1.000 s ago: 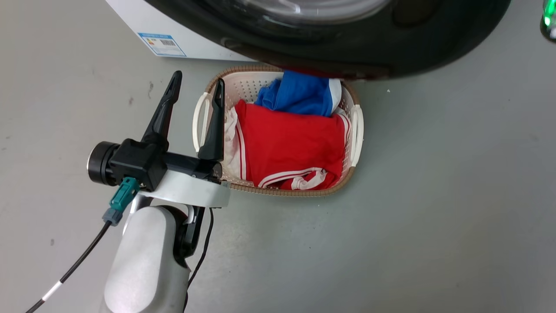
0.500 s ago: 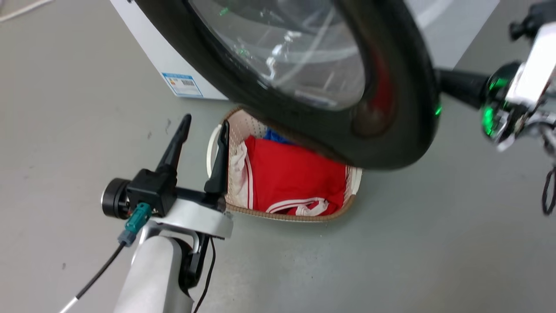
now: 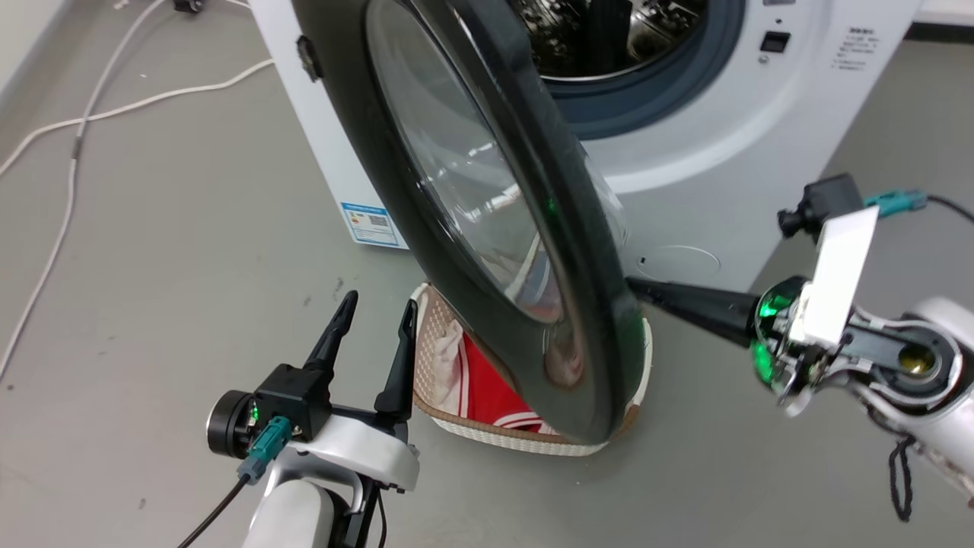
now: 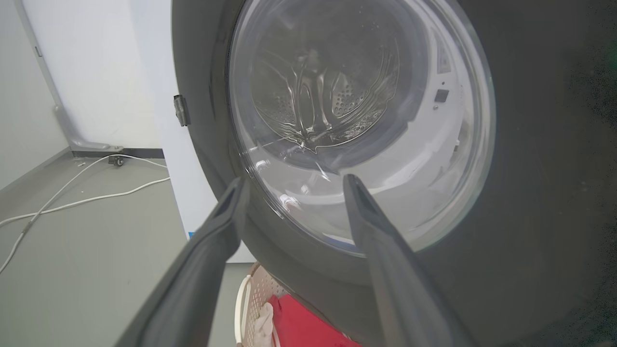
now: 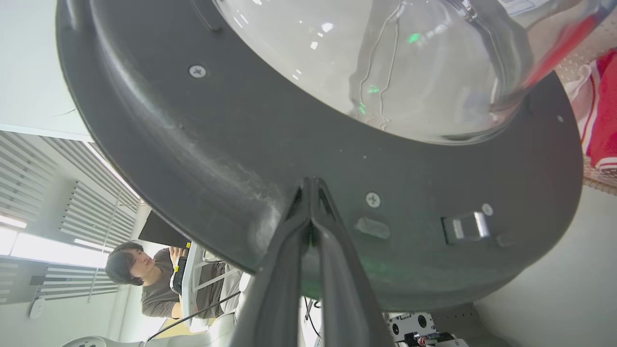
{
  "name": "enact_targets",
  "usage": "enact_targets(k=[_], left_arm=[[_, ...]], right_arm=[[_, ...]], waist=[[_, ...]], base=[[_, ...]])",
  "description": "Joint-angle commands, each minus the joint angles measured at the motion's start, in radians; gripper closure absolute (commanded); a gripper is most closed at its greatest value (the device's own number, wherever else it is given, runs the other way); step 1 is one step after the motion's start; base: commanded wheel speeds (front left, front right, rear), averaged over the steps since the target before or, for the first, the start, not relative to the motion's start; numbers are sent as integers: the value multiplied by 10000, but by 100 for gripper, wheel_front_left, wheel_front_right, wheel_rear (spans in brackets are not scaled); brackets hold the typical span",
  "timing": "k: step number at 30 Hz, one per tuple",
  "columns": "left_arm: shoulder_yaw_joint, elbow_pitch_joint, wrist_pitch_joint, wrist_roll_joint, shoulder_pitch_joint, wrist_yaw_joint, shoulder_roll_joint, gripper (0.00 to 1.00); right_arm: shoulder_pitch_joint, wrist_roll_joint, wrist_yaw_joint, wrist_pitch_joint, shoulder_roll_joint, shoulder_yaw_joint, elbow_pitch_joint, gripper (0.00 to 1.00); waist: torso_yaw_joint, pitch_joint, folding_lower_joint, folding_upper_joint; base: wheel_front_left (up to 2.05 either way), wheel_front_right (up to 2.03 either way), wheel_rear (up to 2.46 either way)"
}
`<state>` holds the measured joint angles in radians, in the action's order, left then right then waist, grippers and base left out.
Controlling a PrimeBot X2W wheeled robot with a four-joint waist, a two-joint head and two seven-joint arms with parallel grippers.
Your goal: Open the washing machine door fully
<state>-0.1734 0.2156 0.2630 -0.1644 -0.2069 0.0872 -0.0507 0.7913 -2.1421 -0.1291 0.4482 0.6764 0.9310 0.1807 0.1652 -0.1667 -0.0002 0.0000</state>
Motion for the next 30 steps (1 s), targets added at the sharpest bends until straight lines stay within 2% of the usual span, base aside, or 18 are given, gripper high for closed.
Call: enact_targets(k=[1,9,18,25,30], left_arm=[[-62,18,23,-77,142,-51,4,0],[-229,119,23,-154,275,-76,4,0],[-92,157,23,-117,374,-93,4,0],[37,238,23,-149,454,-4,-54,0],[111,359,23,-179,536,11,-108,0]], right_arm=[[-283,-115,-29,-178,-149,214,-274,100],[-546,-26,-29,-1298,-619,692,-468,100],[-990,-23,-29,-2263,-909,333,-681,100],[-2070,838,-27,-4511,-765,-779,-875,100],[-3048,1909,-27,-6393,-380,-1356,-747,100]], waist=[[282,244,2,0],[661,438,2,0],[510,612,2,0],[-3,858,2,0],[-388,1071,2,0]], base=[[0,0,0],[0,0,0],[0,0,0],[0,0,0],[0,0,0]])
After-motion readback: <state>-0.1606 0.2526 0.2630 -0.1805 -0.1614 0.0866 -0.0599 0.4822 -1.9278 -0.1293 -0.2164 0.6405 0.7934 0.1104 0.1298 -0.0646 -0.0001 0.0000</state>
